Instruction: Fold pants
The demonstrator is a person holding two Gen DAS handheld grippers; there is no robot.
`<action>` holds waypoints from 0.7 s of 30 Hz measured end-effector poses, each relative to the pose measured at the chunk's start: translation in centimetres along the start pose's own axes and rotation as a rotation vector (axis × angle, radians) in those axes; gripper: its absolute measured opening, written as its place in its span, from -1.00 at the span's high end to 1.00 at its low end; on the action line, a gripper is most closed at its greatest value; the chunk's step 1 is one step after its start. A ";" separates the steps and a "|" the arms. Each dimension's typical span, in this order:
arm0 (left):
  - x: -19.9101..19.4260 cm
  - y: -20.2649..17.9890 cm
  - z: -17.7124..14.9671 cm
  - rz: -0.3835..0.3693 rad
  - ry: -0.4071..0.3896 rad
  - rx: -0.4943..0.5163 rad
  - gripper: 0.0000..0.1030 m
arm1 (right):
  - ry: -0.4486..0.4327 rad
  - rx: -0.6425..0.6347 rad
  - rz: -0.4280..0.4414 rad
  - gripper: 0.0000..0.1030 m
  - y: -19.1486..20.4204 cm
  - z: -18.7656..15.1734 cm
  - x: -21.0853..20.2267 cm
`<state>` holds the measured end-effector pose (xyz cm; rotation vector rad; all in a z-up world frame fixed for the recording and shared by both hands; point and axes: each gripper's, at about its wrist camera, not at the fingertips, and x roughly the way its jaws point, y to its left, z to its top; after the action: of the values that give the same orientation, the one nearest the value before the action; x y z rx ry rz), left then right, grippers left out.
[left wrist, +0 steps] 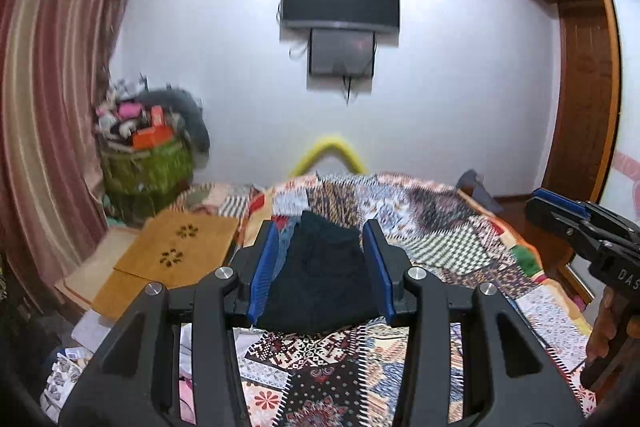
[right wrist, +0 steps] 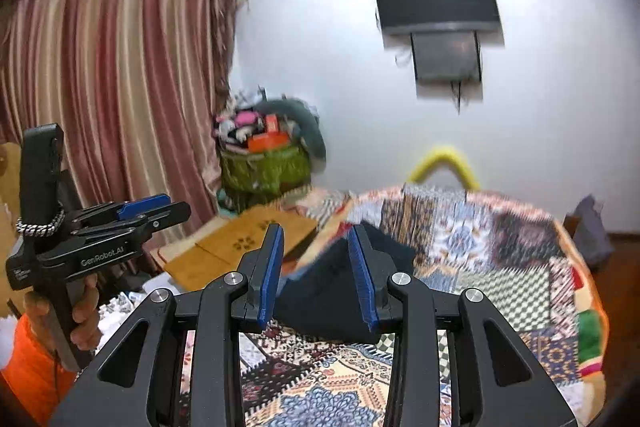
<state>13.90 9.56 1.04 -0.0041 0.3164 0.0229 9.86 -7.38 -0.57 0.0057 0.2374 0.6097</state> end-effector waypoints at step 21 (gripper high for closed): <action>-10.9 -4.3 -3.5 0.041 -0.148 0.026 -0.99 | -0.131 -0.001 -0.151 -0.99 2.6 -2.9 -8.3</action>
<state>2.57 5.01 1.13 0.0296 0.1686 0.0599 1.19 -10.12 -1.40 0.0261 0.1097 0.4568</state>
